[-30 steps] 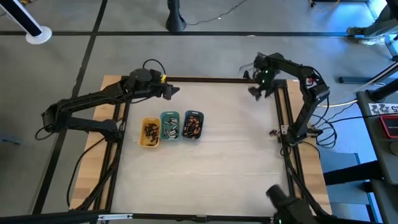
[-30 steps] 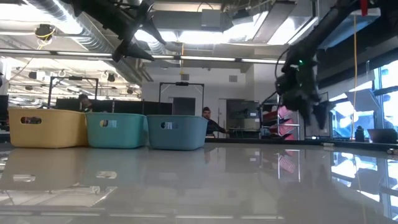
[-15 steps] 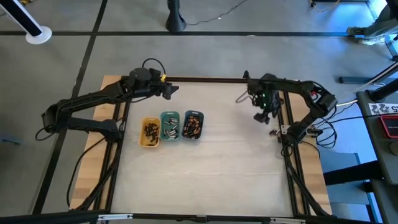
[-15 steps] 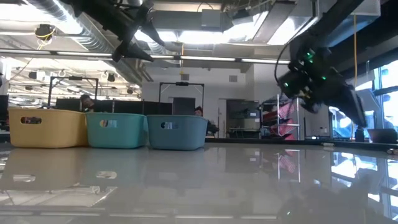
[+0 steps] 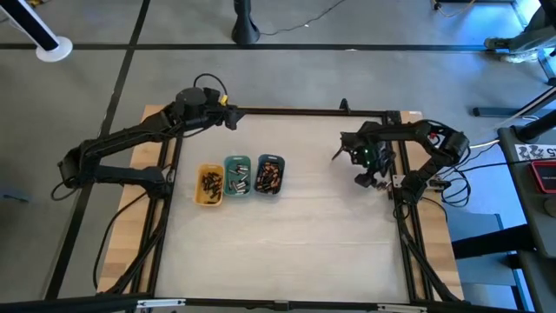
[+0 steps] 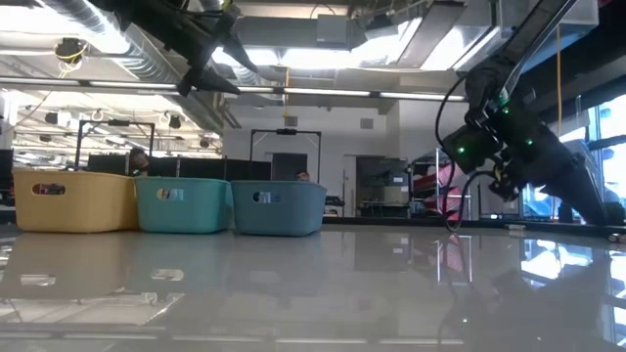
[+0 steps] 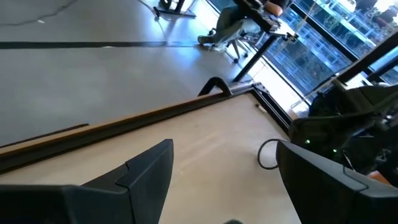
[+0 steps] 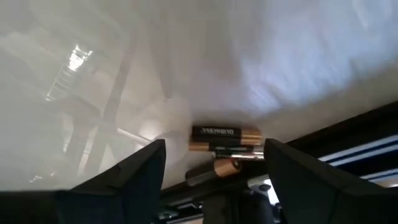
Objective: Sort batteries
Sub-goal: Put the small black battery into the yellow bin
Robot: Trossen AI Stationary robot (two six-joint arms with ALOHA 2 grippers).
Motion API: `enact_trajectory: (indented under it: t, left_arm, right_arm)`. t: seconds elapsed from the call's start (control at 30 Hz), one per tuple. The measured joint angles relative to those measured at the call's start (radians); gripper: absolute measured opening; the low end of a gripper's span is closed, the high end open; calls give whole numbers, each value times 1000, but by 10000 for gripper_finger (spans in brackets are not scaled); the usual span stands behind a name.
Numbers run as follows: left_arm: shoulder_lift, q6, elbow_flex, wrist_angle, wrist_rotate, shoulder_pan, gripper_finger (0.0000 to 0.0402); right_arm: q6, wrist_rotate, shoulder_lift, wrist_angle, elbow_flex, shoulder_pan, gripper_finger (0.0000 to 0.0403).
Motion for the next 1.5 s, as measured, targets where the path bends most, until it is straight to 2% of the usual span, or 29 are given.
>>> enact_trajectory:
  t: [0.3, 0.53, 0.9, 1.27, 1.37, 1.5]
  left_arm:
    - [0, -22, 0, -2, 16, -1, 272]
    - [0, -28, 0, -2, 29, -1, 272]
    - [0, -28, 0, -1, 29, -1, 272]
    - [0, -48, 0, -1, 41, -5, 272]
    - [0, -48, 0, -1, 41, -6, 272]
    - [0, -51, 0, -1, 41, -6, 272]
  right_arm:
    - [12, -2, 0, 14, -3, -3, 271]
    - [60, 18, 0, 31, -76, -3, 271]
    - [64, 26, 0, 80, -68, -3, 271]
    - [56, -19, 0, 94, -85, -4, 271]
    - [59, -18, 0, 97, -85, -4, 260]
    - [65, -11, 0, 103, -85, -4, 220]
